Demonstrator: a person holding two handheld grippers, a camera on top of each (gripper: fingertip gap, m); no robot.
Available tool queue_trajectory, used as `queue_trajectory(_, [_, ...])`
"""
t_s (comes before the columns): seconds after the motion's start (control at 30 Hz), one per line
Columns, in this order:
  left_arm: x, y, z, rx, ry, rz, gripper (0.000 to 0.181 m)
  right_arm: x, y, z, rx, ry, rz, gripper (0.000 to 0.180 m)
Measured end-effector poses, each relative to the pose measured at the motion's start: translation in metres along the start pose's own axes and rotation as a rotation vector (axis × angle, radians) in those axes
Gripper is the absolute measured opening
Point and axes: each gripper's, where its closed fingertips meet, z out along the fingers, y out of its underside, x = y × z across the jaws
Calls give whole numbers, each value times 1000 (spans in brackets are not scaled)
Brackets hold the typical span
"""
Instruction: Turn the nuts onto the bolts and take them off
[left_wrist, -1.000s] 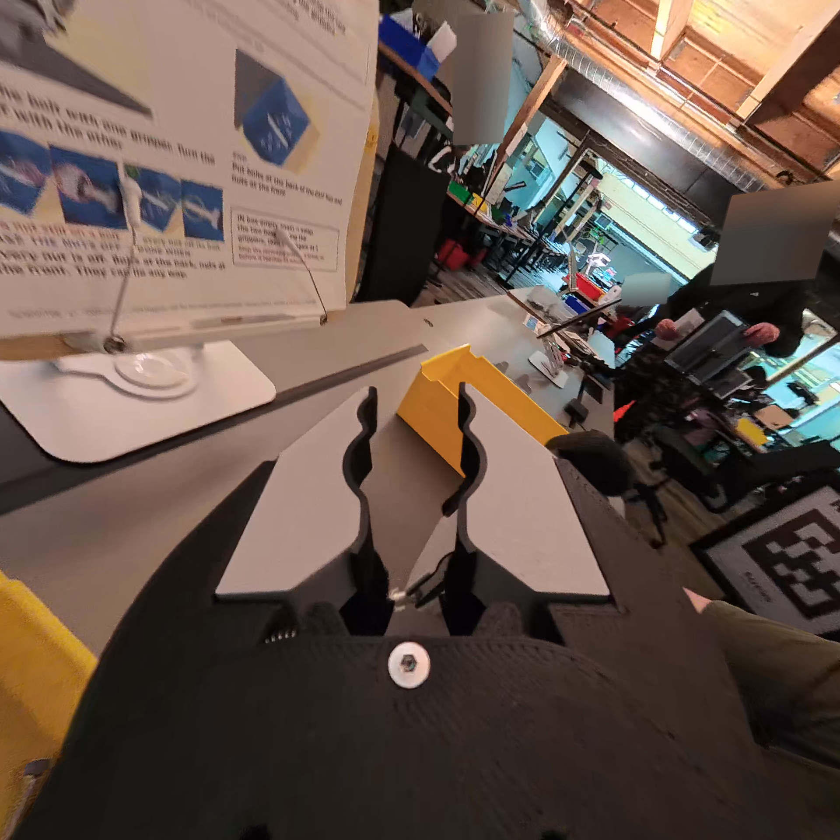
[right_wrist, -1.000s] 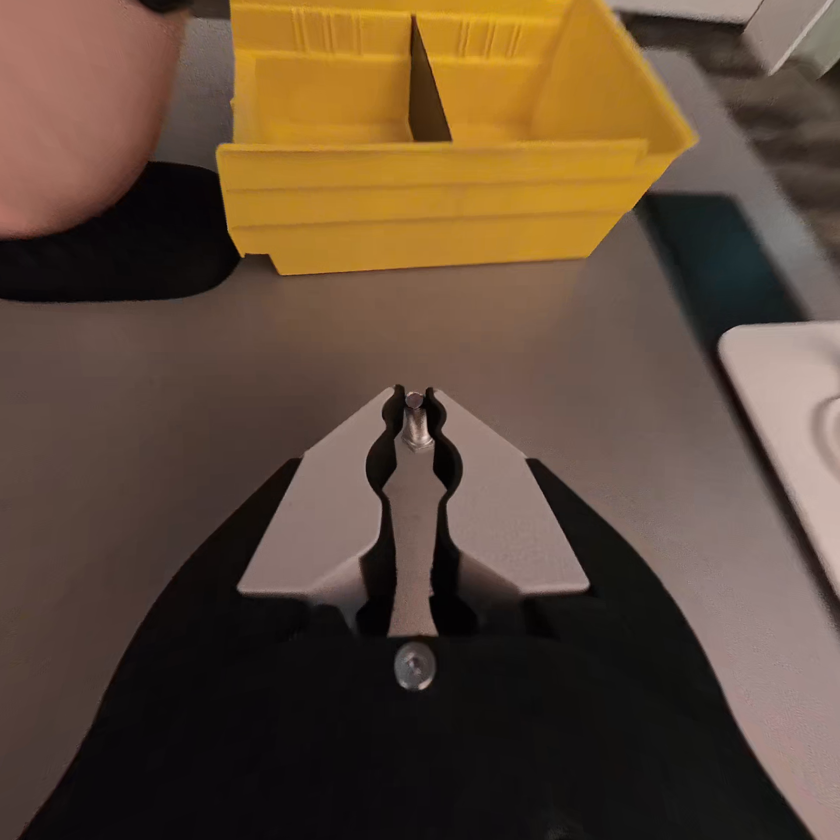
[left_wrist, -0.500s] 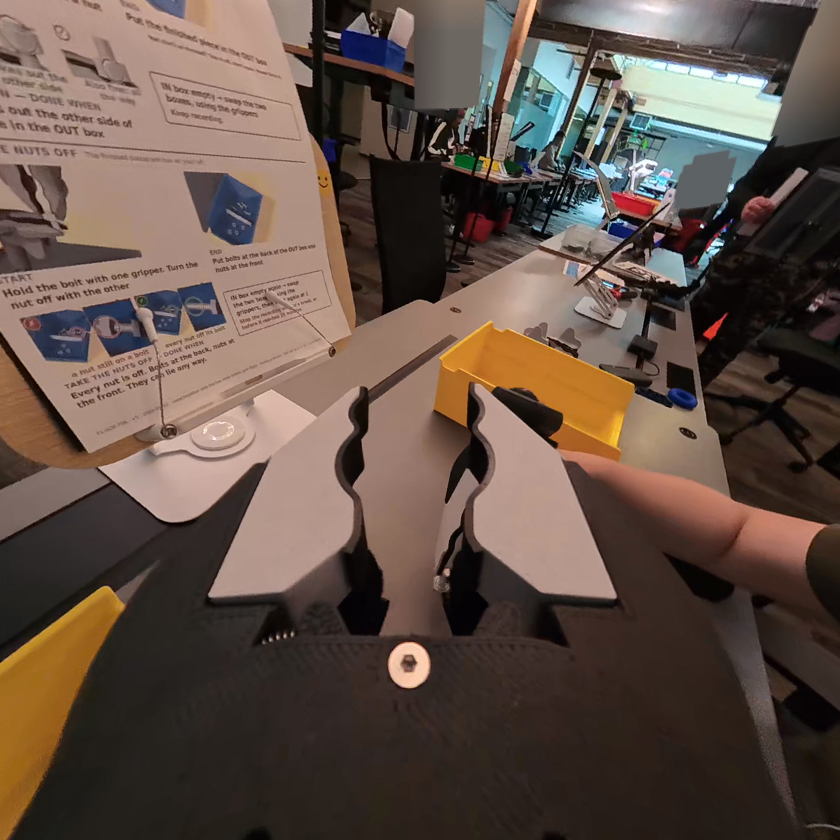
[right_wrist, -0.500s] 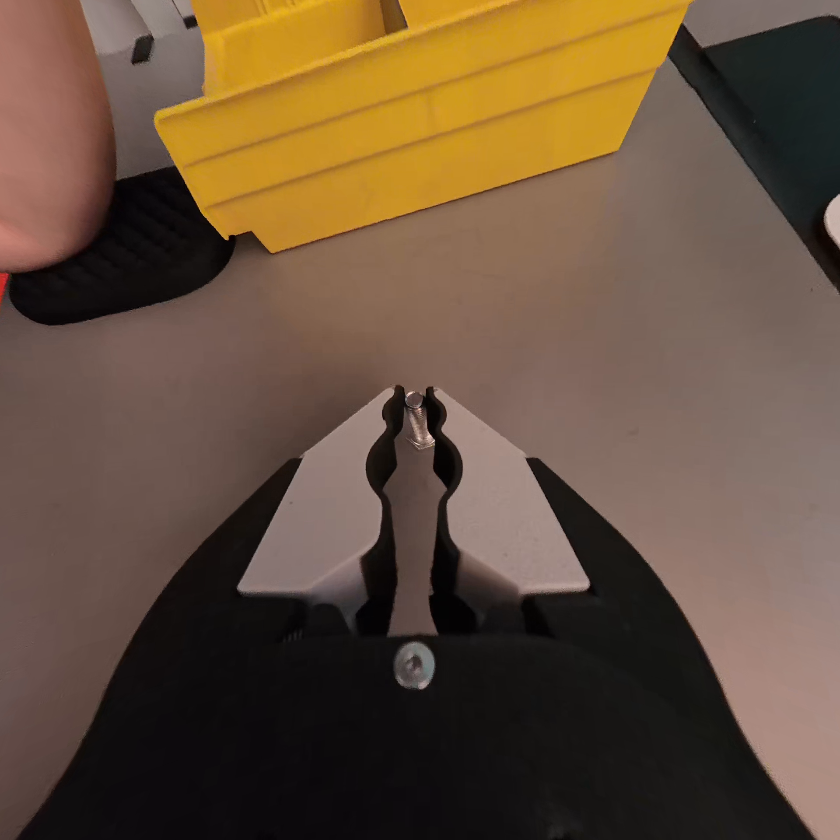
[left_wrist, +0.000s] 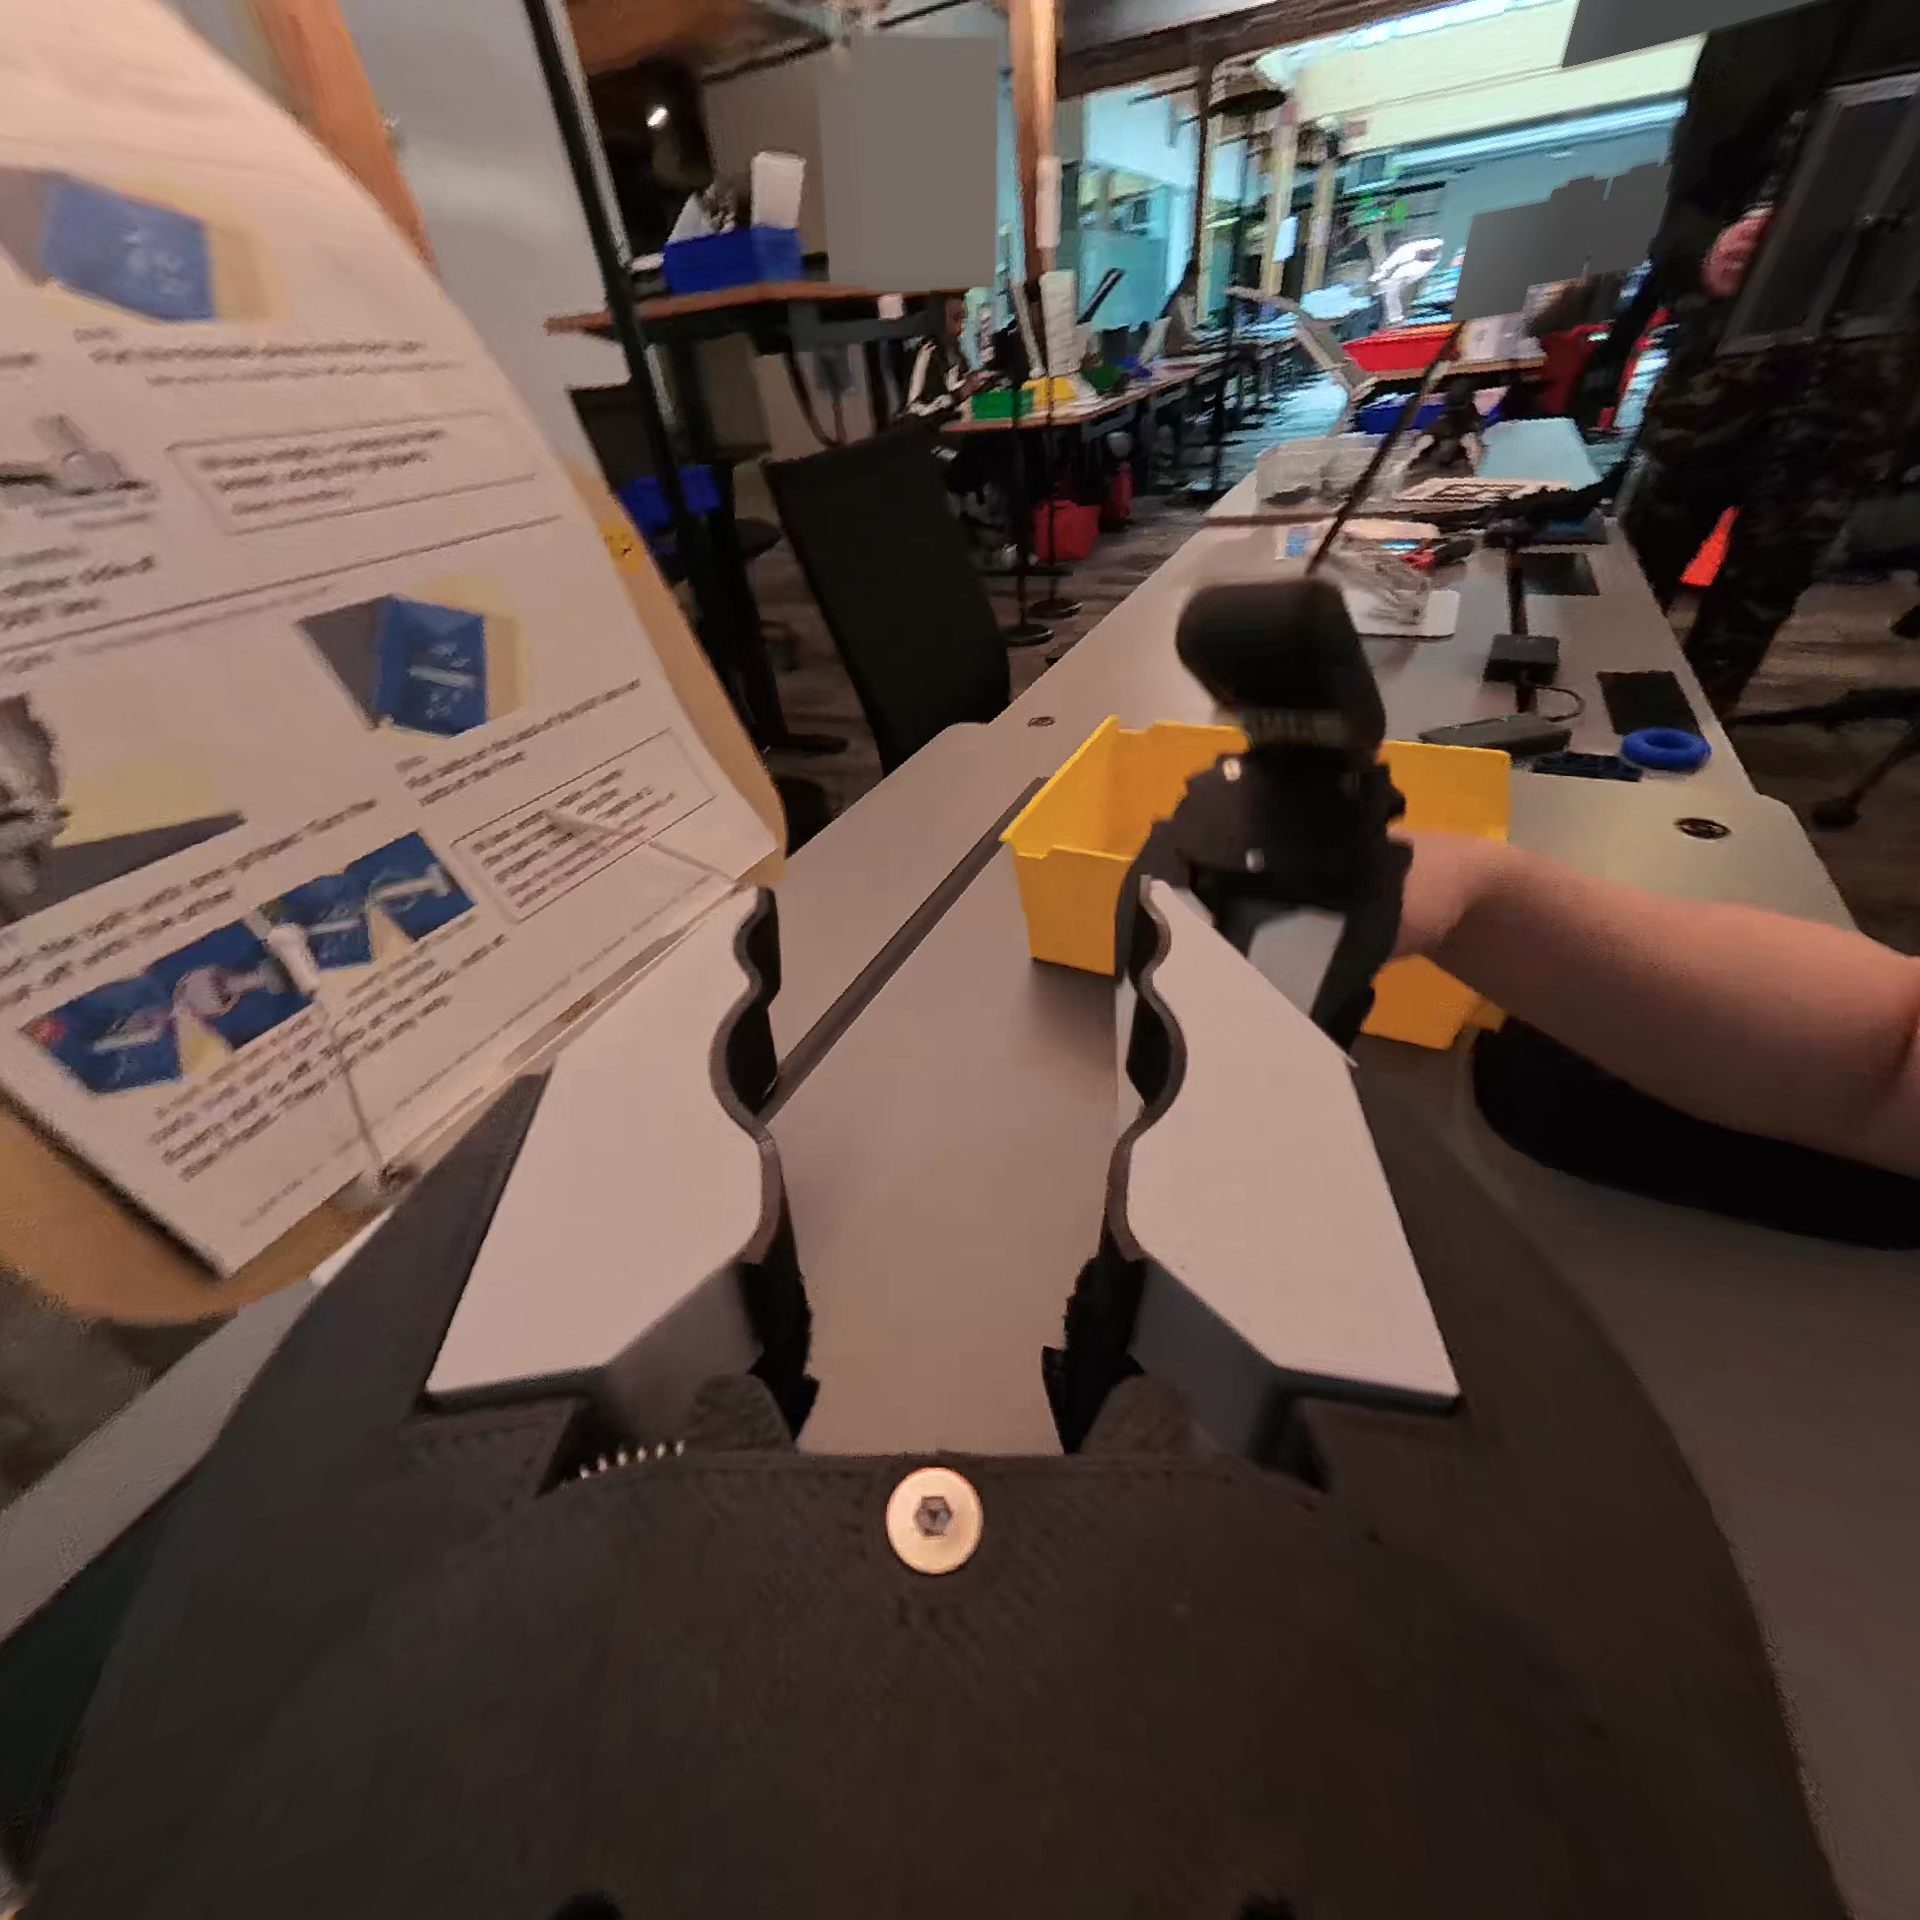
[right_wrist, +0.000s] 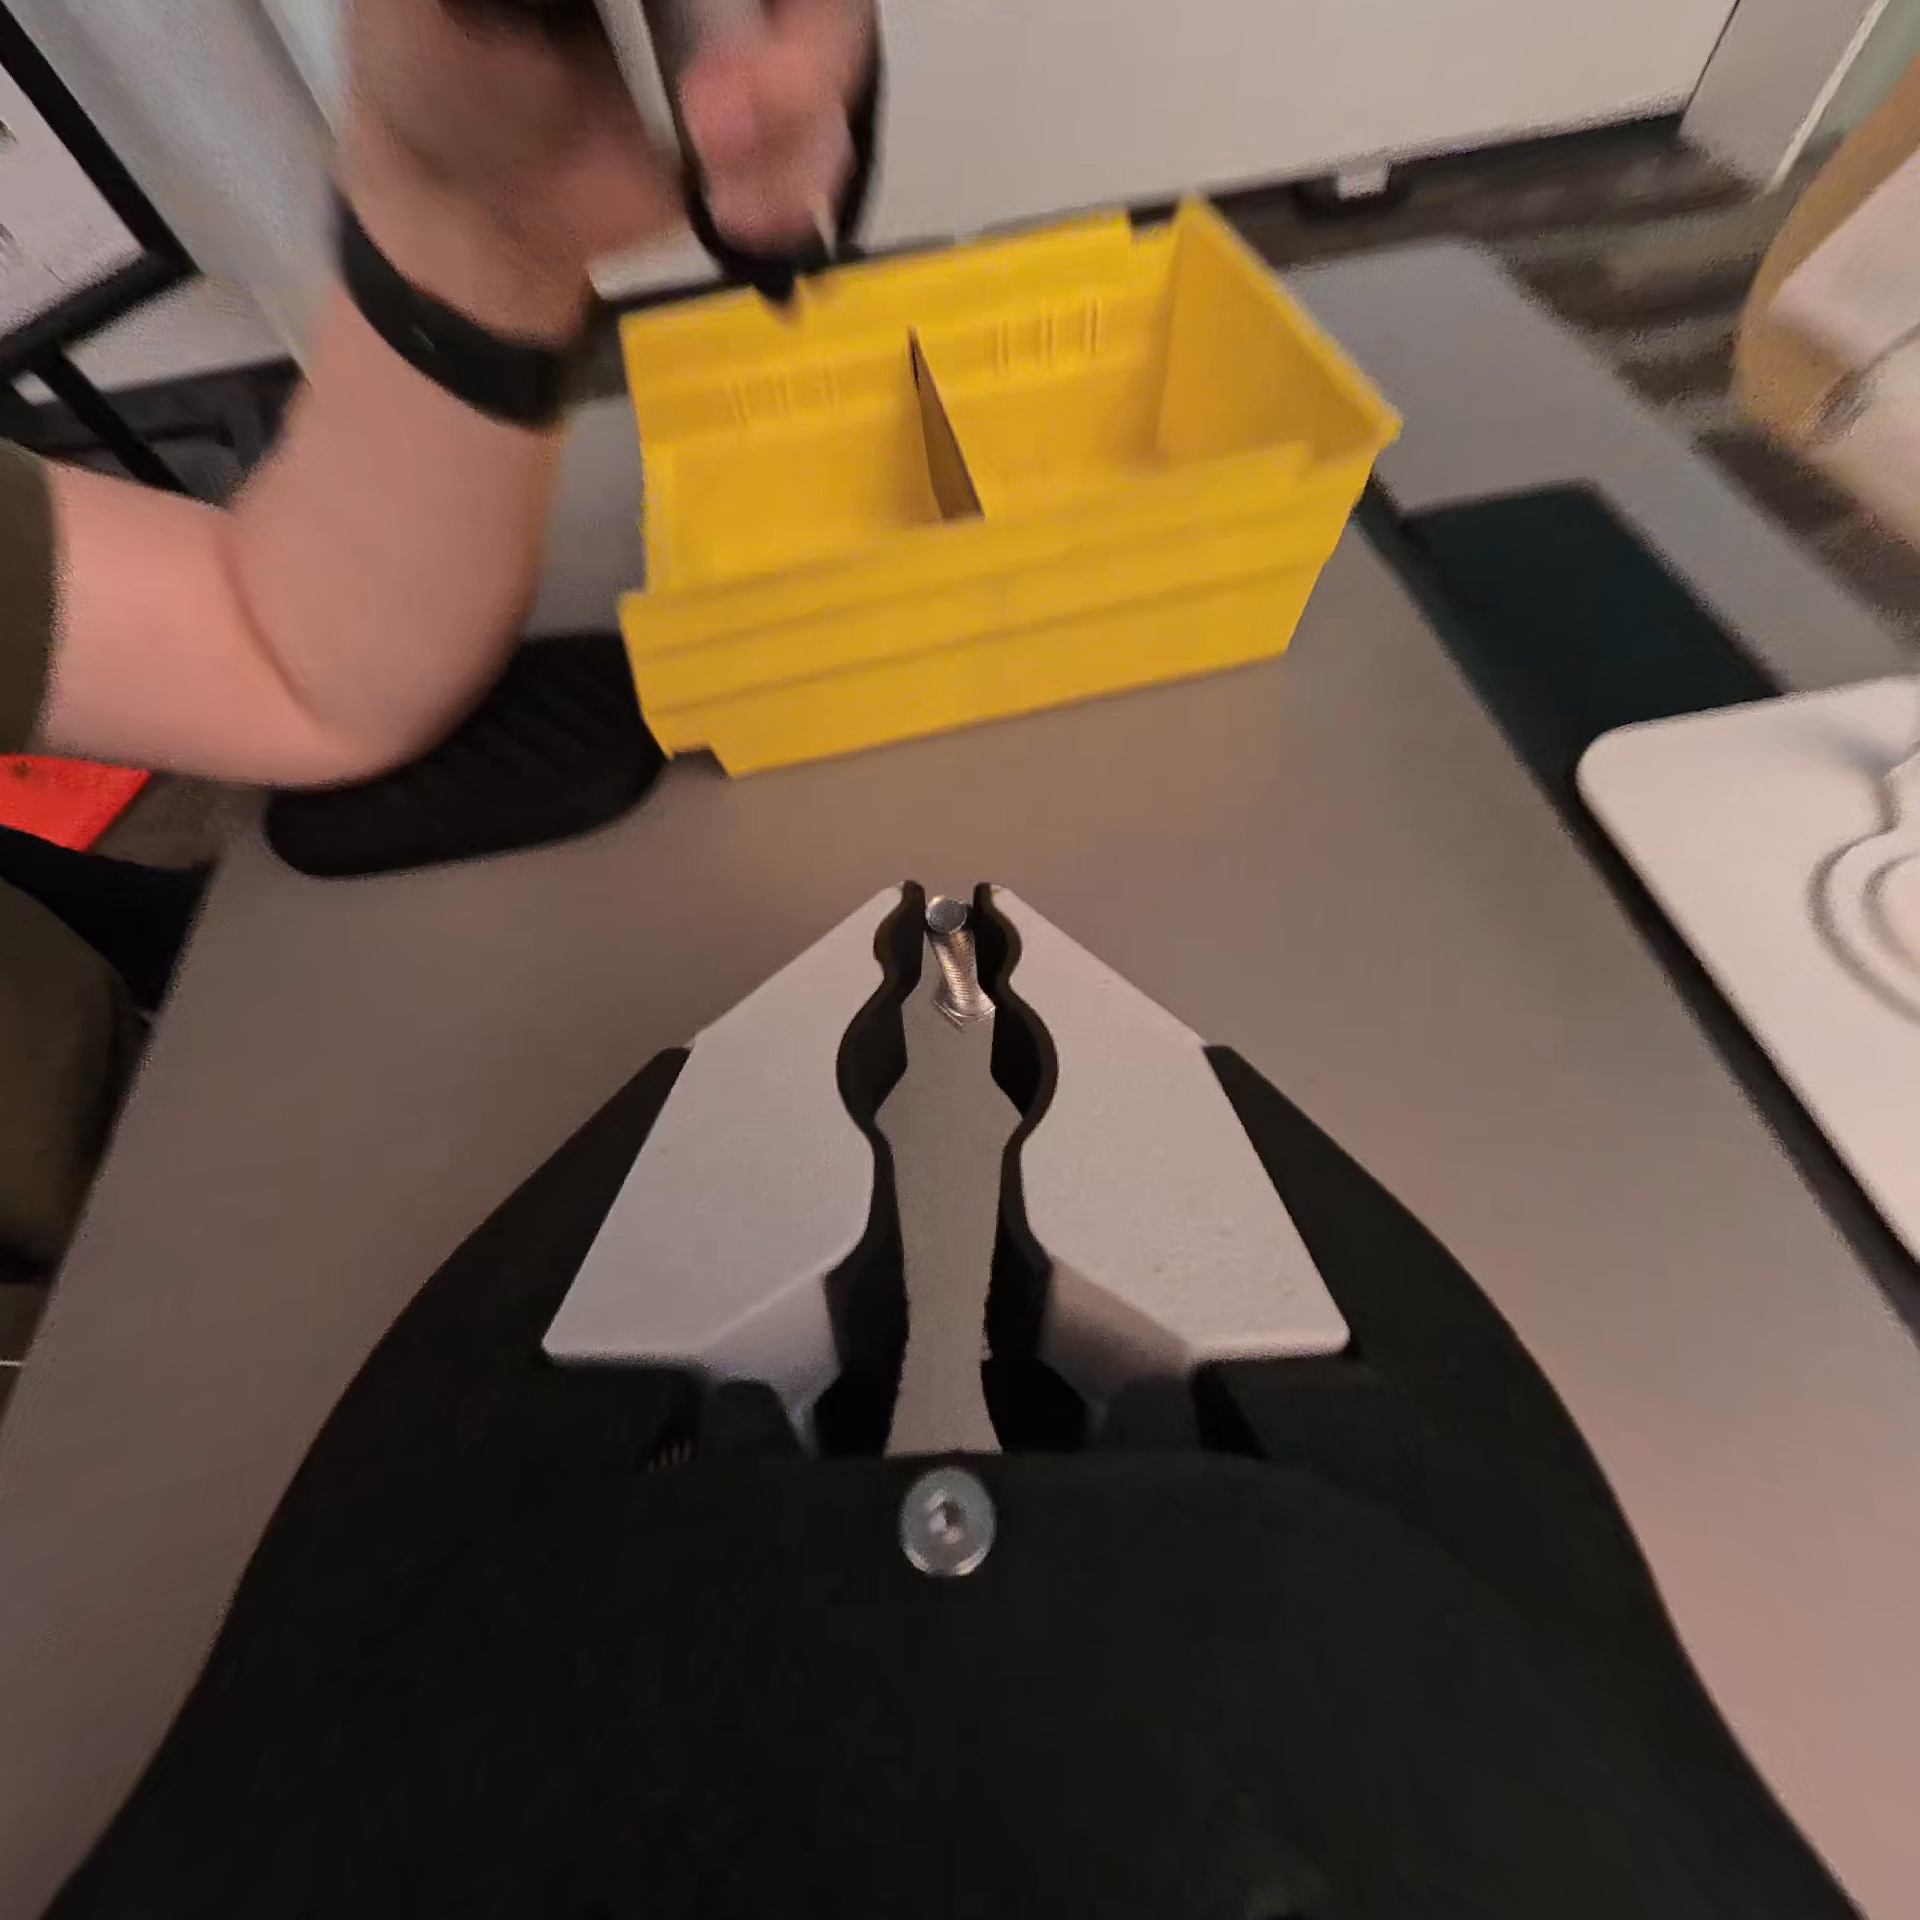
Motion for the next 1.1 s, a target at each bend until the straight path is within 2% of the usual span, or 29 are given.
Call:
queue_trajectory(0.07, [24,-2,6,40,128,15,62,-12,-27,-28,94,-14,-25,8])
queue_trajectory(0.13, [59,1,10,33,326,-19,54,-27,-47,-54,173,-46,-44,8])
queue_trajectory(0.23, [91,14,21,-31,461,-22,57,-43,-62,-79,235,-77,-78,8])
queue_trajectory(0.37, [113,37,43,-118,478,52,63,-52,-68,-89,250,-85,-111,8])
queue_trajectory(0.47, [124,48,55,-142,480,93,51,-57,-67,-89,233,-105,-124,8])
queue_trajectory(0.73, [145,45,51,-102,624,20,31,-70,-64,-88,217,-163,-155,8])
queue_trajectory(0.93, [146,46,51,-103,630,24,18,-72,-66,-89,231,-181,-161,8])
queue_trajectory(1.1, [148,45,51,-100,639,21,17,-73,-65,-88,221,-183,-172,8])
